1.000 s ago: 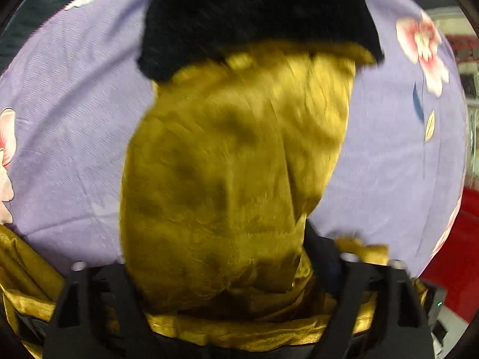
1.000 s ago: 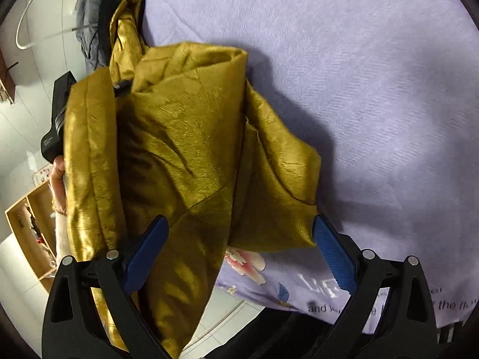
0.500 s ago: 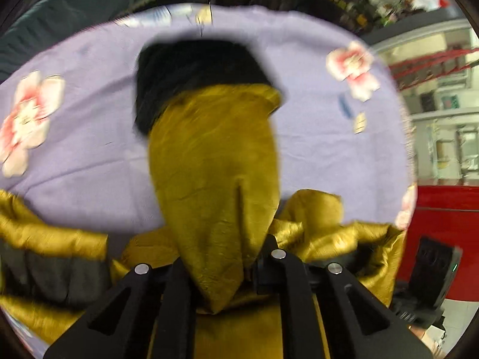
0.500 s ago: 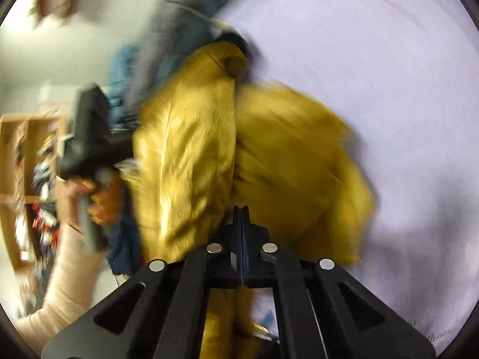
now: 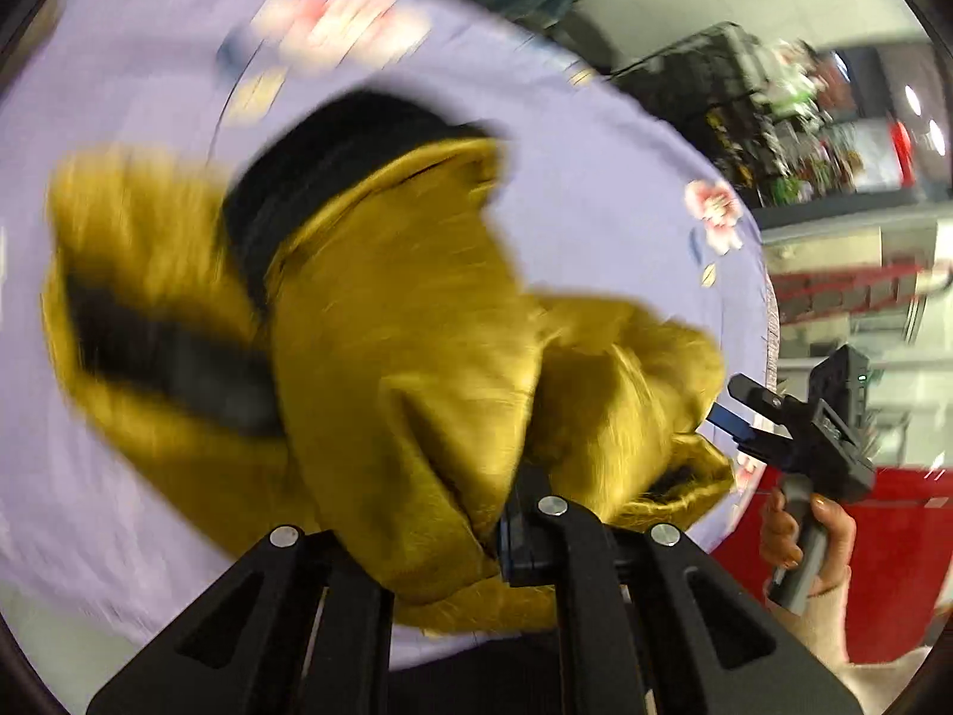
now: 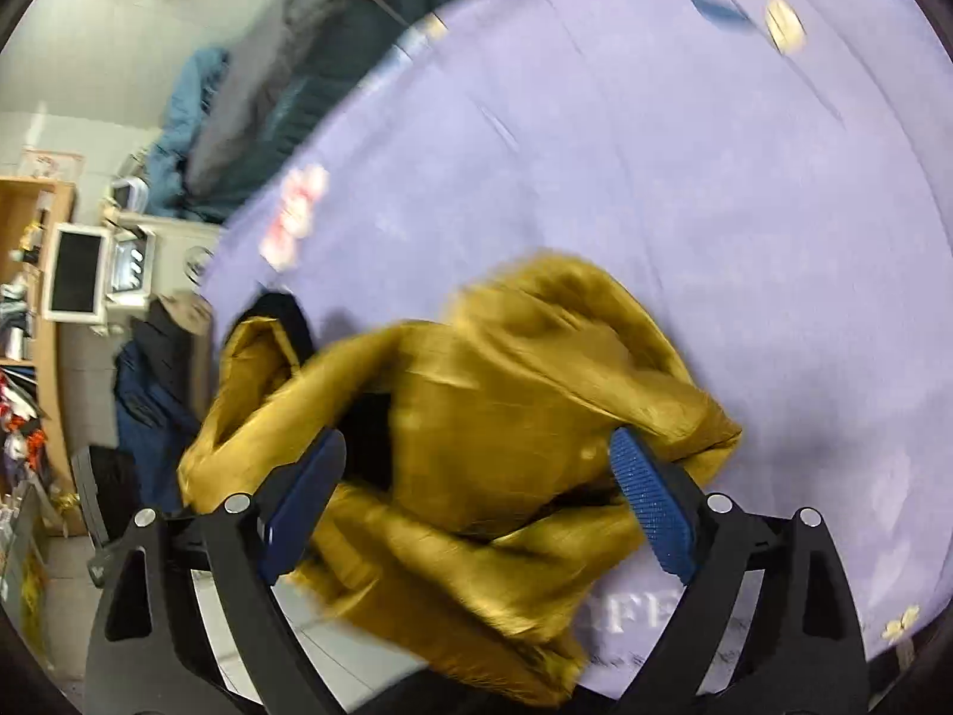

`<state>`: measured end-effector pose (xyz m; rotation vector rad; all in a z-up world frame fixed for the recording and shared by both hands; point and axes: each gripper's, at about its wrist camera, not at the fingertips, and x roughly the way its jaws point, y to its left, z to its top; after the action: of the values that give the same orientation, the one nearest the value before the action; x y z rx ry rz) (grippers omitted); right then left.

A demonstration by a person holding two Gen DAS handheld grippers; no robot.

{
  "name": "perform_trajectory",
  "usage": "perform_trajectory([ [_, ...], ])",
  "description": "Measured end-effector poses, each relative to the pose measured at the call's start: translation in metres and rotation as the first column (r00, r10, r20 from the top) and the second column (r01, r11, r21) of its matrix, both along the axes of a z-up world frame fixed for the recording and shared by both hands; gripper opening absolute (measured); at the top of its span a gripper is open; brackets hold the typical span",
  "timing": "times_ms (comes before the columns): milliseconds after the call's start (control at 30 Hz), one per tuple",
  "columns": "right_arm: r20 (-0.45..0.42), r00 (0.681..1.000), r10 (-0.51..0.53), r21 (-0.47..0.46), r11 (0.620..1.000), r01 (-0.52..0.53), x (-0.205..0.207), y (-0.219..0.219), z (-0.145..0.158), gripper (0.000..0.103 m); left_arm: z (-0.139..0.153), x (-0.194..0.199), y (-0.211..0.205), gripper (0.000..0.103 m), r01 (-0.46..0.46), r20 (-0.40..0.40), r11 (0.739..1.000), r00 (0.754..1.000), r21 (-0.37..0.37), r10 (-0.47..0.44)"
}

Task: Fold large clothes
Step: 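Lift the gold jacket with both grippers and shake it open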

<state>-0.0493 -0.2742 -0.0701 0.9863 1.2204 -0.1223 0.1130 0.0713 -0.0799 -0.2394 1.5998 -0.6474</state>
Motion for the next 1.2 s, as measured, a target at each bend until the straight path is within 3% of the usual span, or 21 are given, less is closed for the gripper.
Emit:
perform_trajectory([
  [67, -0.074, 0.997, 0.017, -0.007, 1.0, -0.018, -0.017, 0.007, -0.02, 0.09, -0.023, -0.025, 0.018, 0.011, -0.033, -0.057, 0.999, 0.998, 0.002, 0.033],
  [167, -0.131, 0.991, 0.035, 0.012, 0.999, -0.034, -0.035, 0.011, -0.044, 0.09, -0.03, -0.043, 0.015, 0.016, -0.033, -0.042, 0.999, 0.999, 0.011, 0.033],
  [233, -0.15, 0.988, 0.045, 0.015, 0.999, -0.043, -0.045, 0.01, -0.052, 0.09, -0.019, -0.043, 0.004, 0.017, -0.006, 0.023, 1.0, 1.0, 0.02, 0.005],
  [300, -0.154, 0.987, 0.033, 0.024, 0.999, -0.029, -0.057, 0.008, -0.057, 0.09, 0.008, -0.034, -0.014, 0.026, 0.062, 0.125, 0.997, 0.99, 0.046, -0.068],
  [367, -0.146, 0.989, 0.013, 0.026, 1.0, -0.009, -0.062, 0.002, -0.055, 0.09, 0.03, -0.023, -0.028, 0.047, 0.106, 0.22, 0.992, 0.969, 0.062, -0.117],
  [433, -0.132, 0.991, -0.012, 0.023, 1.0, 0.015, -0.068, -0.002, -0.052, 0.09, 0.05, -0.004, -0.045, 0.059, 0.142, 0.279, 0.987, 0.948, 0.07, -0.156],
  [633, -0.103, 0.989, -0.108, 0.003, 0.994, 0.109, -0.079, -0.001, -0.042, 0.09, 0.062, 0.042, -0.06, 0.06, 0.142, 0.287, 0.986, 0.944, 0.085, -0.161],
  [767, -0.085, 0.982, -0.168, -0.033, 0.986, 0.166, -0.102, -0.006, -0.03, 0.09, 0.058, 0.057, -0.034, 0.061, 0.123, 0.269, 0.992, 0.954, 0.039, -0.129],
  [900, -0.114, 0.966, -0.232, -0.048, 0.973, 0.228, -0.12, 0.0, -0.033, 0.09, 0.039, 0.071, -0.011, 0.061, 0.077, 0.235, 0.997, 0.968, 0.031, -0.082],
  [967, -0.112, 0.957, -0.267, -0.03, 0.964, 0.266, -0.134, -0.001, -0.034, 0.09, 0.029, 0.075, -0.006, 0.07, 0.072, 0.228, 0.996, 0.97, 0.047, -0.081],
  [1033, -0.09, 0.955, -0.281, -0.012, 0.959, 0.282, -0.13, 0.008, -0.037, 0.09, 0.021, 0.077, -0.008, 0.072, 0.093, 0.223, 0.995, 0.969, 0.047, -0.101],
  [1100, -0.066, 0.957, -0.282, 0.009, 0.959, 0.283, -0.121, 0.018, -0.039, 0.09, 0.015, 0.078, -0.01, 0.069, 0.107, 0.225, 0.994, 0.968, 0.035, -0.113],
  [1200, -0.011, 0.949, -0.316, 0.086, 0.945, 0.316, -0.11, 0.028, -0.048, 0.09, 0.007, 0.078, -0.02, 0.049, 0.142, 0.206, 0.99, 0.968, 0.017, -0.143],
])
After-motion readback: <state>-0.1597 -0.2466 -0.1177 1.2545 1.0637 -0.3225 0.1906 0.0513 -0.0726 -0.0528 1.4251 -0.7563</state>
